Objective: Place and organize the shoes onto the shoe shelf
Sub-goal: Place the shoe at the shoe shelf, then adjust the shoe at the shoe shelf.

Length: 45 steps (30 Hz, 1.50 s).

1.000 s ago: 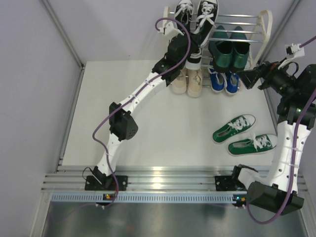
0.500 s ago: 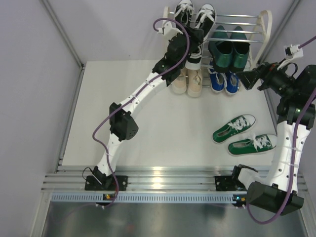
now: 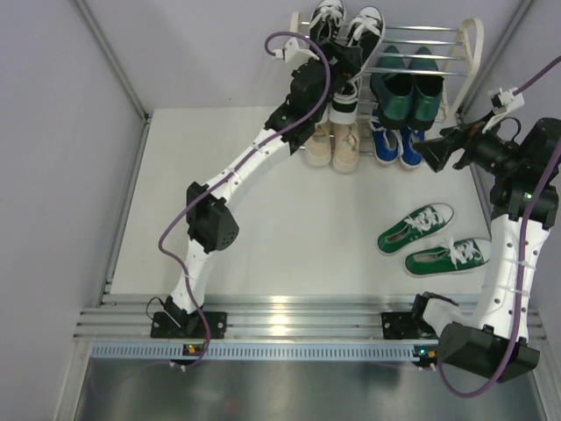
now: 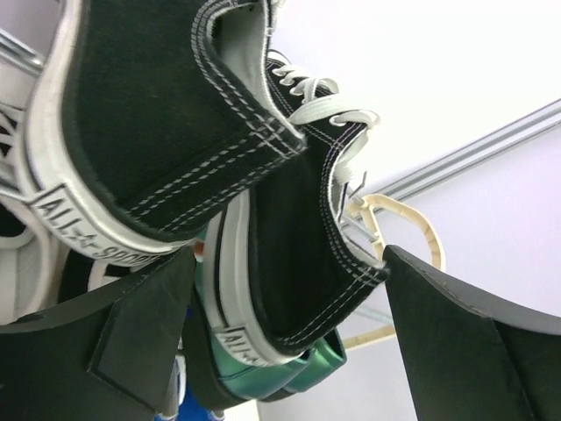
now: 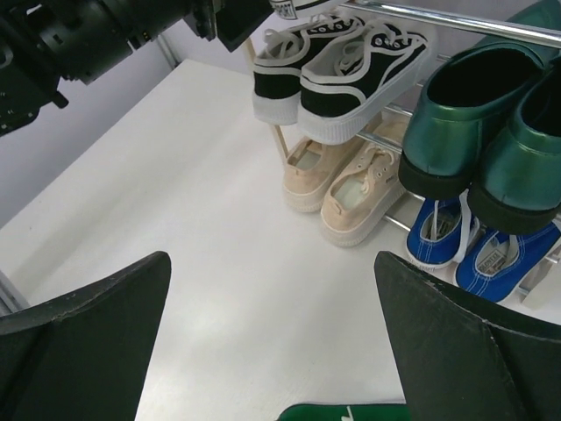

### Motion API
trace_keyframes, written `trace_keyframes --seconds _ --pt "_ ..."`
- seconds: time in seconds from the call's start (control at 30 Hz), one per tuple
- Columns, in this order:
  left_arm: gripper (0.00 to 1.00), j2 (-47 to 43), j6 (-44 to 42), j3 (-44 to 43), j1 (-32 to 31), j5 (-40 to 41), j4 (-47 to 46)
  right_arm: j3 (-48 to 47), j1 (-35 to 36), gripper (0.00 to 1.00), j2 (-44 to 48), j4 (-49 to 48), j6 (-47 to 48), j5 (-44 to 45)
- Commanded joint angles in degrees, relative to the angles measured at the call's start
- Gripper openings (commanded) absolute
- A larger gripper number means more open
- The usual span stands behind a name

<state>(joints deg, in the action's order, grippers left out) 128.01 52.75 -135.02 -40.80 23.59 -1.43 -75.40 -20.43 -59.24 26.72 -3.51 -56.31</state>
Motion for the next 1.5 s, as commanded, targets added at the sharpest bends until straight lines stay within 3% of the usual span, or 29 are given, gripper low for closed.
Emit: trace_keyframes --seconds 0.0,0.3,0.47,0.57,0.6,0.63,0.73,0.87,1.07,1.27,1.47 --pt "0.93 -7.1 -1.1 4.1 0.7 -2.2 -3.5 -1.4 -0.4 0.99 0.6 0.8 6.9 -5.4" --pt "0.99 -14.4 -4.5 11.0 0.7 -4.8 -1.6 -4.8 -0.3 0.99 -2.8 0.3 6.8 -6.4" --pt "0.99 -20.4 -10.5 15.9 0.9 -5.0 3.5 -16.8 2.0 0.83 -11.0 7.7 10.7 -2.1" --pt "0.99 -26.9 -14.6 23.7 1.0 -4.3 4.2 -23.7 5.7 0.64 -17.4 11.5 10.8 4.7" --pt "0.99 -28.9 -16.0 25.8 1.0 -3.5 4.2 -28.9 6.8 0.56 -19.2 12.4 10.7 6.5" --pt "0.99 -31.0 -18.9 27.9 1.0 -2.8 4.2 -31.6 9.2 0.38 -21.1 13.3 10.1 9.1" --pt "0.98 -40.1 -24.9 38.0 1.2 -0.4 4.2 -42.0 14.6 0.19 -28.8 14.8 8.1 19.5" --pt "0.98 -54.6 -31.8 50.5 1.5 1.5 6.0 -49.1 22.4 0.20 -37.3 9.1 4.8 41.1" --pt "0.98 -70.1 -31.1 66.4 1.9 4.2 10.8 -59.4 28.3 0.18 -49.3 0.7 3.9 57.6" --pt "0.97 -80.4 -25.0 75.9 1.9 6.8 13.3 -61.3 29.4 0.15 -55.2 -2.3 1.2 60.1" --pt "0.97 -83.1 -24.2 76.9 1.9 7.3 15.3 -61.3 29.5 0.13 -57.6 -4.2 -0.4 57.0"
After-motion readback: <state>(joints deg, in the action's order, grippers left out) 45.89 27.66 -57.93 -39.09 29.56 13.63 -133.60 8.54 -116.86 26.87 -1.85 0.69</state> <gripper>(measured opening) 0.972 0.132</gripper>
